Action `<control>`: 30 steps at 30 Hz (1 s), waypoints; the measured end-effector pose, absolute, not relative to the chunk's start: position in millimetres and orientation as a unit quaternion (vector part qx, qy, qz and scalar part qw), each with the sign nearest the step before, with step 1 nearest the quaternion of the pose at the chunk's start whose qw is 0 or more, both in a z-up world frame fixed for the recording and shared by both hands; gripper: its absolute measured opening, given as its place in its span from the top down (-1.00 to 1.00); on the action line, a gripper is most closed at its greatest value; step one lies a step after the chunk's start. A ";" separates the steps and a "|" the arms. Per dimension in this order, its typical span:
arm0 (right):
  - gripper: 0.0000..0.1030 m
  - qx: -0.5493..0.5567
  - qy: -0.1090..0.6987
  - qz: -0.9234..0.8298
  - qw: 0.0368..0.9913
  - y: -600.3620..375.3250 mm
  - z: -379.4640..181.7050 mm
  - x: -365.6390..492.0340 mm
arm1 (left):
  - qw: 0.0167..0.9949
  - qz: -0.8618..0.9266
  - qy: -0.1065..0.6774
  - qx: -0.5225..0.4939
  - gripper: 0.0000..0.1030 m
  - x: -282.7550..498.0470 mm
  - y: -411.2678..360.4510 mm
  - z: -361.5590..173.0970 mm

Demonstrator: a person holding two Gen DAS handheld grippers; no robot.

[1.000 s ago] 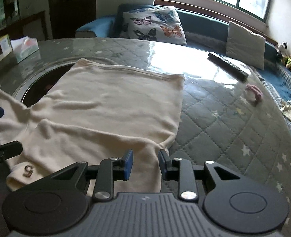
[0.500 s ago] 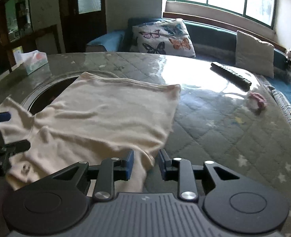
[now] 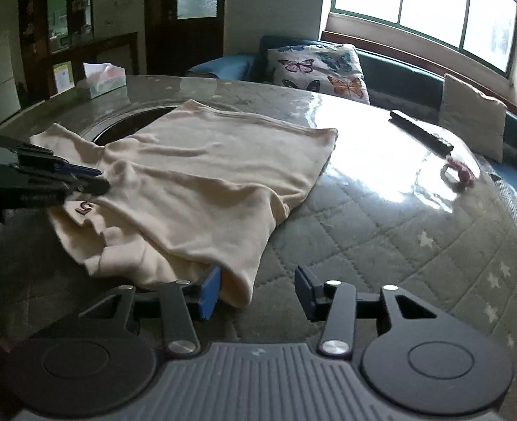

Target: Fold clothes

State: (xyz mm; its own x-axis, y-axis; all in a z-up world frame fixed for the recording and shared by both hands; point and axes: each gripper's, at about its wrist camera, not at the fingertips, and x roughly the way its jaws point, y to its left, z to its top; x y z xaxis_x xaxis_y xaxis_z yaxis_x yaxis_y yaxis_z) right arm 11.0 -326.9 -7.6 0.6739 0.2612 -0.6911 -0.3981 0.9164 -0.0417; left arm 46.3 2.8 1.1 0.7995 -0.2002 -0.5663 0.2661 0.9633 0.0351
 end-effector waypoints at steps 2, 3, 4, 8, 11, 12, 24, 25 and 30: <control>0.27 -0.089 0.361 0.181 0.911 -326.9 -10.7 12.5 | 0.948 -0.124 0.287 0.053 0.96 46.0 2.8 6.2; 0.31 -0.091 0.357 0.179 0.912 -326.7 -13.1 11.9 | 0.949 -0.125 0.285 0.051 0.96 45.9 2.8 8.7; 0.40 -0.090 0.355 0.177 0.913 -326.8 -14.0 11.9 | 0.950 -0.126 0.283 0.049 0.96 45.7 2.8 11.2; 0.70 -0.094 0.356 0.157 0.917 -328.7 -13.5 9.1 | 0.954 -0.120 0.273 0.042 0.96 41.8 10.7 19.1; 0.71 -0.102 0.356 0.156 0.916 -330.1 -12.6 1.7 | 0.956 -0.115 0.266 0.038 0.96 38.7 16.7 25.0; 0.71 -0.103 0.357 0.158 0.915 -330.6 -12.6 -1.1 | 0.957 -0.114 0.263 0.036 0.96 37.7 18.7 27.0; 0.71 -0.074 0.343 0.186 0.918 -334.6 15.7 19.8 | 0.944 -0.089 0.311 0.061 0.88 43.1 22.7 -9.8; 0.71 -0.070 0.344 0.190 0.917 -330.8 14.3 26.9 | 0.944 -0.089 0.312 0.062 0.88 42.5 22.9 -10.4; 0.71 -0.065 0.358 0.199 0.910 -310.1 -3.0 62.8 | 0.943 -0.083 0.316 0.060 0.88 40.0 29.3 -12.8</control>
